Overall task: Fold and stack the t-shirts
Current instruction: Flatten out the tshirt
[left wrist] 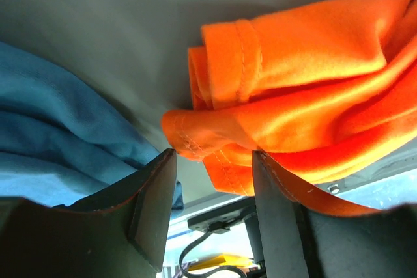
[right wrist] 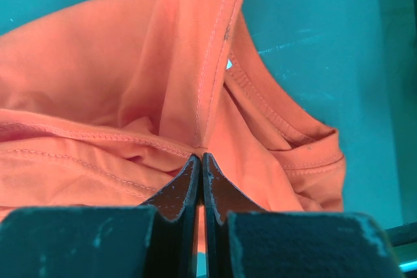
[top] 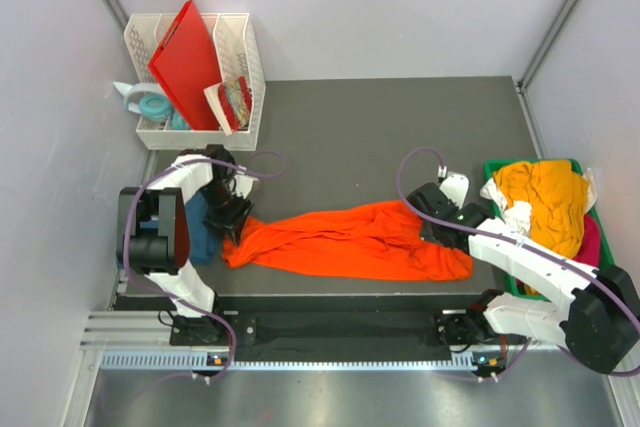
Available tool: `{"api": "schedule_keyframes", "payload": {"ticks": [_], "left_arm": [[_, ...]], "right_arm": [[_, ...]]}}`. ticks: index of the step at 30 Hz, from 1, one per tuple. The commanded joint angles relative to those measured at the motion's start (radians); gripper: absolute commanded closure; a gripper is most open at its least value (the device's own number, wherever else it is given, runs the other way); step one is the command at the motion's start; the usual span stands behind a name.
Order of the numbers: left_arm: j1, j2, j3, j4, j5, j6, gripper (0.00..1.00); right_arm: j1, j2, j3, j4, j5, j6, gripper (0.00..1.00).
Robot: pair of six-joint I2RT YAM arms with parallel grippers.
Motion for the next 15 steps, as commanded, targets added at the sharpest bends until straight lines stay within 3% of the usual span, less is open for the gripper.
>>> {"api": "schedule_keyframes", "payload": {"ticks": [1, 5, 8, 12, 13, 15], "left_arm": [[0.005, 0.026, -0.026, 0.053, -0.002, -0.012, 0.45], [0.005, 0.058, -0.039, 0.078, -0.018, -0.012, 0.45], [0.005, 0.072, -0.040, 0.087, -0.021, -0.010, 0.51], [0.005, 0.069, -0.037, 0.076, -0.016, -0.004, 0.67], [0.005, 0.066, -0.034, 0.076, -0.018, -0.004, 0.81], [0.005, 0.058, -0.032, 0.069, -0.018, -0.007, 0.92]], "right_arm": [[0.004, 0.002, 0.024, 0.021, 0.004, 0.008, 1.00], [0.004, -0.003, 0.021, 0.018, 0.007, 0.008, 1.00], [0.006, -0.004, 0.023, 0.013, 0.012, 0.006, 1.00], [0.004, 0.000, 0.023, 0.016, 0.013, 0.003, 1.00], [0.004, 0.002, 0.024, 0.018, 0.012, 0.003, 1.00], [0.004, 0.006, 0.024, 0.023, 0.007, 0.005, 1.00]]}}
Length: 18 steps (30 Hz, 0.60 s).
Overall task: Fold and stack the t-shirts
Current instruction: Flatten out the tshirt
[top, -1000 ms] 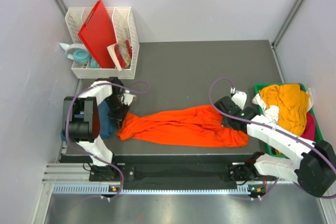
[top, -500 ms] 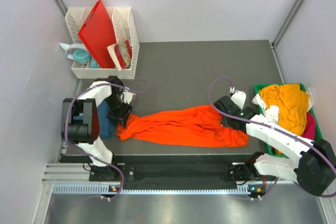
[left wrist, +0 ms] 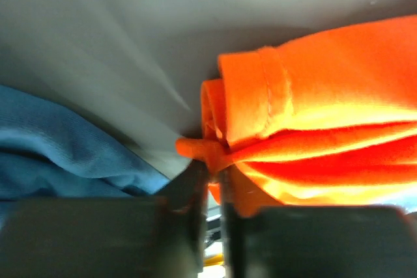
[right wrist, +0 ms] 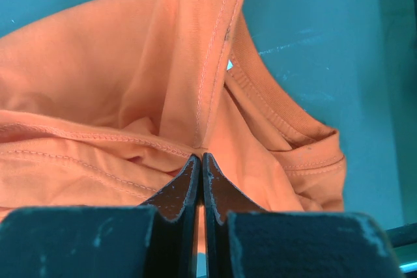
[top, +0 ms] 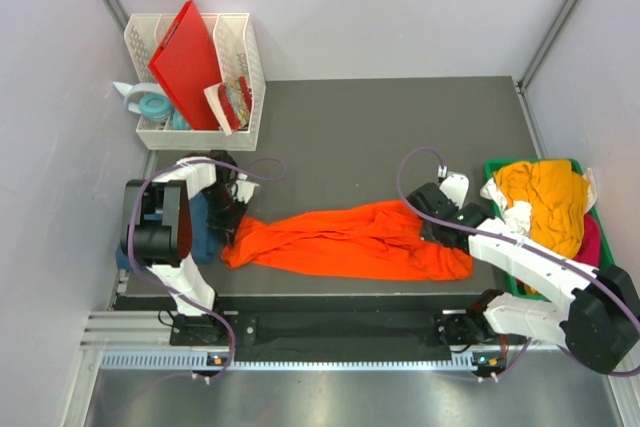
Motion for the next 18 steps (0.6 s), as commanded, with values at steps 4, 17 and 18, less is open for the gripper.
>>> {"api": "schedule_keyframes", "payload": {"ticks": [4, 17, 18], "left_arm": [[0.005, -0.039, 0.017, -0.018, 0.002, 0.004, 0.94], [0.005, -0.103, 0.028, -0.064, 0.011, 0.004, 1.00], [0.005, -0.109, 0.034, -0.065, 0.010, -0.001, 1.00]], "right_arm": [[0.004, 0.008, 0.023, 0.022, 0.003, 0.005, 1.00], [0.004, 0.019, 0.026, 0.044, -0.007, 0.000, 1.00], [0.004, 0.019, 0.027, 0.041, -0.005, -0.001, 1.00]]}}
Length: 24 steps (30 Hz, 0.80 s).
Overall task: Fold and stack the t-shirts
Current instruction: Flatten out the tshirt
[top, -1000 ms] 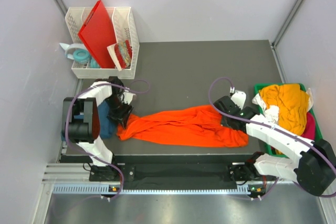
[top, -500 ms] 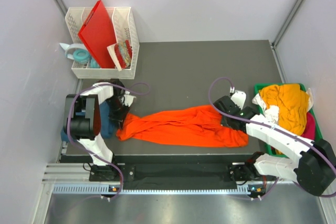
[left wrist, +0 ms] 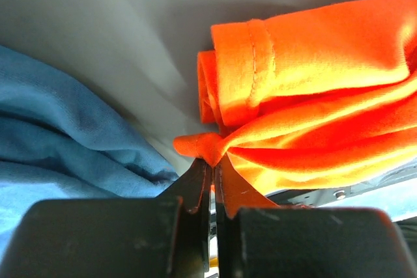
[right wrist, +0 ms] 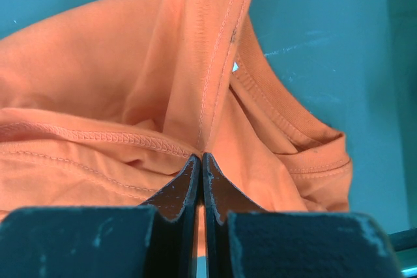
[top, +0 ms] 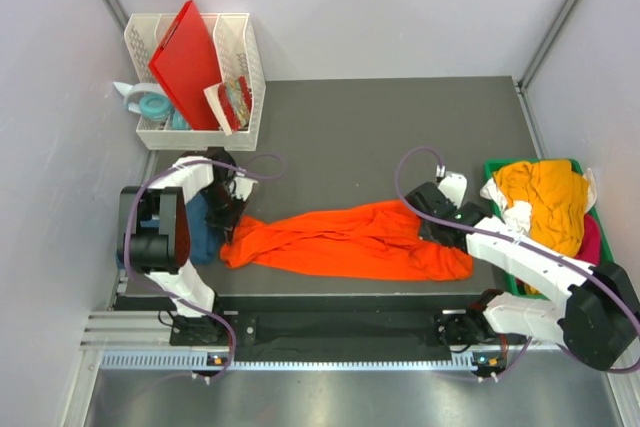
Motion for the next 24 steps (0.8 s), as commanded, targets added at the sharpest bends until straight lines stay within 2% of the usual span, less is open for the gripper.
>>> {"api": "schedule_keyframes", "payload": {"ticks": [1, 6, 11, 14, 20, 24], "left_arm": [[0.005, -0.064, 0.034, -0.044, 0.010, -0.009, 1.00], [0.005, -0.162, 0.221, -0.119, 0.048, -0.063, 1.00], [0.005, -0.217, 0.478, -0.173, 0.089, -0.113, 1.00], [0.005, -0.226, 0.569, -0.184, 0.114, -0.137, 1.00], [0.005, -0.284, 0.614, -0.144, 0.096, -0.175, 1.00], [0.005, -0.318, 0.678, -0.107, 0.044, -0.202, 1.00]], "right_arm": [[0.004, -0.005, 0.026, 0.020, 0.001, 0.000, 1.00], [0.001, -0.021, 0.062, 0.002, 0.027, -0.025, 1.00], [-0.005, -0.015, 0.239, -0.055, 0.121, -0.109, 1.00], [-0.019, -0.002, 0.341, -0.072, 0.156, -0.177, 1.00], [-0.080, -0.012, 0.470, -0.092, 0.169, -0.282, 1.00], [-0.198, -0.044, 0.616, -0.100, 0.173, -0.399, 1.00]]}}
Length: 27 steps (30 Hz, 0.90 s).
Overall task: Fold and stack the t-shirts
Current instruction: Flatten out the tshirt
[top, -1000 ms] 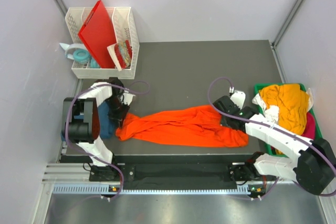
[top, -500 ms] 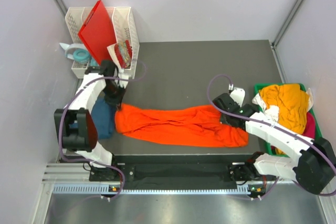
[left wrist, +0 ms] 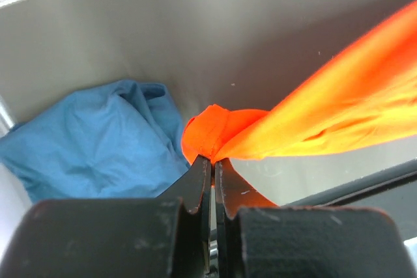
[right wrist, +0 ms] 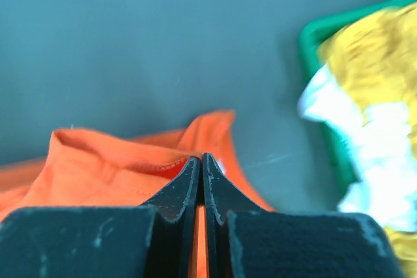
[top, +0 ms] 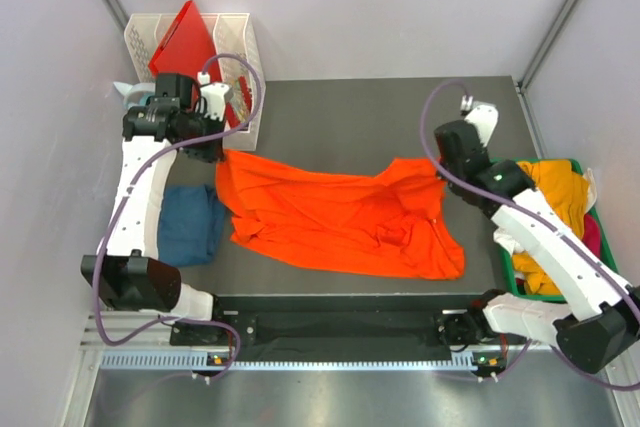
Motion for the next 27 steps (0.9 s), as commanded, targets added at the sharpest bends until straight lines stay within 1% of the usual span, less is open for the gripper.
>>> {"api": "schedule_keyframes", "payload": {"ticks": [1, 2, 3, 4, 6, 7, 8, 10, 12, 13, 14, 15, 18, 19, 22, 24, 27], "left_arm": [[0.006, -0.068, 0.114, 0.040, -0.057, -0.052, 1.00], [0.006, -0.064, 0.160, 0.042, -0.069, -0.069, 1.00], [0.007, -0.064, 0.180, 0.042, -0.100, -0.078, 1.00], [0.018, -0.065, 0.197, 0.057, -0.110, -0.089, 1.00], [0.024, -0.075, 0.240, 0.083, -0.121, -0.116, 1.00], [0.077, -0.081, 0.254, 0.106, -0.121, -0.125, 1.00], [0.088, -0.082, 0.278, 0.122, -0.123, -0.138, 1.00], [0.101, -0.097, 0.292, 0.157, -0.135, -0.142, 1.00], [0.101, -0.098, 0.329, 0.194, -0.138, -0.142, 1.00], [0.101, -0.087, 0.358, 0.197, -0.143, -0.147, 1.00], [0.102, -0.082, 0.417, 0.197, -0.143, -0.152, 1.00], [0.101, -0.078, 0.453, 0.203, -0.146, -0.153, 1.00], [0.101, -0.093, 0.522, 0.264, -0.150, -0.171, 1.00], [0.102, -0.116, 0.528, 0.286, -0.149, -0.176, 1.00], [0.101, -0.166, 0.531, 0.355, -0.129, -0.202, 1.00], [0.101, -0.176, 0.550, 0.349, -0.086, -0.213, 1.00], [0.101, -0.213, 0.516, 0.370, -0.071, -0.225, 1.00]], "right_arm": [[-0.126, -0.046, 0.237, -0.004, 0.052, -0.169, 1.00], [-0.149, -0.049, 0.274, -0.006, 0.055, -0.210, 1.00], [-0.201, -0.051, 0.309, -0.010, 0.055, -0.228, 1.00], [-0.219, -0.051, 0.379, -0.012, 0.058, -0.243, 1.00], [-0.217, -0.055, 0.440, -0.010, 0.133, -0.283, 1.00], [-0.215, -0.055, 0.489, -0.004, 0.148, -0.292, 1.00], [-0.217, -0.052, 0.507, -0.003, 0.151, -0.304, 1.00], [-0.217, -0.037, 0.547, -0.013, 0.133, -0.311, 1.00], [-0.214, -0.012, 0.566, -0.044, 0.111, -0.271, 1.00], [-0.212, -0.017, 0.575, -0.035, 0.101, -0.265, 1.00], [-0.214, -0.043, 0.583, -0.014, 0.082, -0.268, 1.00], [-0.212, -0.057, 0.595, 0.035, 0.073, -0.277, 1.00], [-0.206, -0.046, 0.740, 0.052, 0.048, -0.326, 1.00], [-0.194, -0.038, 0.810, 0.059, 0.050, -0.340, 1.00], [-0.161, -0.052, 0.886, 0.092, 0.047, -0.381, 1.00], [-0.148, -0.051, 0.943, 0.074, 0.055, -0.399, 1.00], [-0.123, -0.054, 0.981, 0.082, 0.073, -0.442, 1.00]]}}
